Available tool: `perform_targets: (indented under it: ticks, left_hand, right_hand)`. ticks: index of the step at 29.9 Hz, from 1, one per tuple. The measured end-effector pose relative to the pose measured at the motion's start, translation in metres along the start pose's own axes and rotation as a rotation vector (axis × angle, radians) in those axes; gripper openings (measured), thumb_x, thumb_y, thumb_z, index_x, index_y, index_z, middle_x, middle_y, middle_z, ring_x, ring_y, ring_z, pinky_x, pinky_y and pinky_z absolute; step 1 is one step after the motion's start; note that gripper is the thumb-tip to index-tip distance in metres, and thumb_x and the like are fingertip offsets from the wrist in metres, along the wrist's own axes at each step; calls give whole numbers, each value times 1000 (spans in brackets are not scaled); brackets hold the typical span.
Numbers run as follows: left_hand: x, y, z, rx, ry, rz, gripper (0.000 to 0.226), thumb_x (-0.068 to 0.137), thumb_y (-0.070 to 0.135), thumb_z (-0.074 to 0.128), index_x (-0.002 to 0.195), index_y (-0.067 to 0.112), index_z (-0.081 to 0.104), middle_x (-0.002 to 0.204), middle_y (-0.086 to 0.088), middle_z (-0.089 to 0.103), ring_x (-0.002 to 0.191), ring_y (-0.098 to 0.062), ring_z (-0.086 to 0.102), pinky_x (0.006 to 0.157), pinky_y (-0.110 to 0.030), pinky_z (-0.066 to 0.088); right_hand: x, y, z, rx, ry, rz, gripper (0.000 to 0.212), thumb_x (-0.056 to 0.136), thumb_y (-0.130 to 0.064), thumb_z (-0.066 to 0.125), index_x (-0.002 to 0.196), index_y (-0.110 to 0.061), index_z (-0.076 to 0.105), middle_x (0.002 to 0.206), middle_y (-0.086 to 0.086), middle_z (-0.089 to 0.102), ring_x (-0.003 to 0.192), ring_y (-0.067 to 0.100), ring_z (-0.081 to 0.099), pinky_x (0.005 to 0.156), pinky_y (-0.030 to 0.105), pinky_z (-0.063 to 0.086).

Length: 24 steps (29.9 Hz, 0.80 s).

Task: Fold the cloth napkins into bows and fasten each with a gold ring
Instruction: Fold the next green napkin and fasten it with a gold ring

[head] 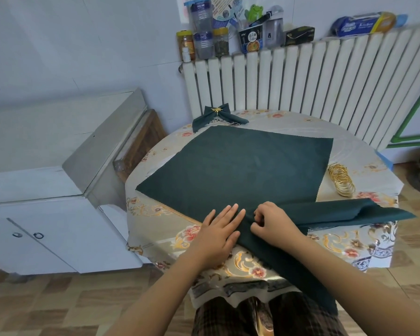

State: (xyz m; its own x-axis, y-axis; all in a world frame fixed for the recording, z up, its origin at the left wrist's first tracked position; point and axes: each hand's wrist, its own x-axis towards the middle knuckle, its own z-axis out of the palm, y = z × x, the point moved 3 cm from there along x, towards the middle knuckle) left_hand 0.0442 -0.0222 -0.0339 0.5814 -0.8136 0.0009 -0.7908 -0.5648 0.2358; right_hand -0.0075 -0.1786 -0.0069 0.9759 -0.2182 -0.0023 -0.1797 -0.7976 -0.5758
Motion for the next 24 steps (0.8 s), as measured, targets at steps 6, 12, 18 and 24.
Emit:
perform_targets:
  ticks: [6,12,18,24]
  left_hand:
    - [4,6,-3,3,-66,-79,50,103,39,19,149,37,1,158,14,-3,143,-1,-9,116,-30,-5]
    - [10,15,-8,61,-128,-144,50,102,41,21,151,33,9,159,8,2,145,-9,-3,115,-33,3]
    - [24,19,-22,208,-208,-158,53,100,46,28,150,31,19,157,1,17,144,-19,12,115,-40,9]
    - [42,25,-34,363,-303,-133,51,97,48,36,142,26,38,144,-6,40,131,-25,34,109,-43,18]
  right_hand:
    - [0,4,2,-1,68,-57,10,84,-15,56,79,-12,48,91,4,55,83,20,53,74,31,45]
    - [-4,13,12,-114,99,-179,17,89,-18,54,106,-13,55,106,-1,50,101,17,46,91,27,38]
    - [12,25,-18,-247,53,79,51,85,-51,57,128,-23,49,129,-2,48,124,22,38,102,34,29]
    - [36,43,-50,-390,-191,310,41,75,-60,66,69,-20,54,76,-1,54,91,28,50,81,37,35]
